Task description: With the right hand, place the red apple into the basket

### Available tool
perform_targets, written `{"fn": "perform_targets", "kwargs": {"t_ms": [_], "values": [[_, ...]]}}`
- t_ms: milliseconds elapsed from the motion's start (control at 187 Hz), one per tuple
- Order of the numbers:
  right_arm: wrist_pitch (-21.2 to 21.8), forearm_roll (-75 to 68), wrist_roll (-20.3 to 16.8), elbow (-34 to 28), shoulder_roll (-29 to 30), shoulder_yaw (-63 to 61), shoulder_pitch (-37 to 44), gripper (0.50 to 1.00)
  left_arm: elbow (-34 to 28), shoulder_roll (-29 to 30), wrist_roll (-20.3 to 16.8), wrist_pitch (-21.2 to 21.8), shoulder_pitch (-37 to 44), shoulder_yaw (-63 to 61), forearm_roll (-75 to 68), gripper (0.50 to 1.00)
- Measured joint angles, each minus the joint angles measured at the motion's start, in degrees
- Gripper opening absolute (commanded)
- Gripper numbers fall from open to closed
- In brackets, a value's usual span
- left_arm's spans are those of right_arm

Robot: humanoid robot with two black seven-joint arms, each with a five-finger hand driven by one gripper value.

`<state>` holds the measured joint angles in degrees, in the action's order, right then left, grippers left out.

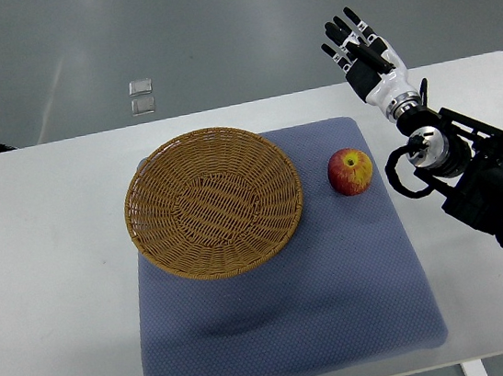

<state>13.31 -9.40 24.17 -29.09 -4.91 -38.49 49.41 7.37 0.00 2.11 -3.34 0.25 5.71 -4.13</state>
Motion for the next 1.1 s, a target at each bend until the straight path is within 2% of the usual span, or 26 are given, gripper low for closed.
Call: {"fn": "perform_targets", "kwargs": {"t_ms": [1100], "values": [[-0.3, -0.1, 0.2, 0.0, 0.2, -0.1, 0.0, 0.917, -0.4, 0.0, -0.3, 0.2, 0.0, -0.6, 0.0, 1.0]]}}
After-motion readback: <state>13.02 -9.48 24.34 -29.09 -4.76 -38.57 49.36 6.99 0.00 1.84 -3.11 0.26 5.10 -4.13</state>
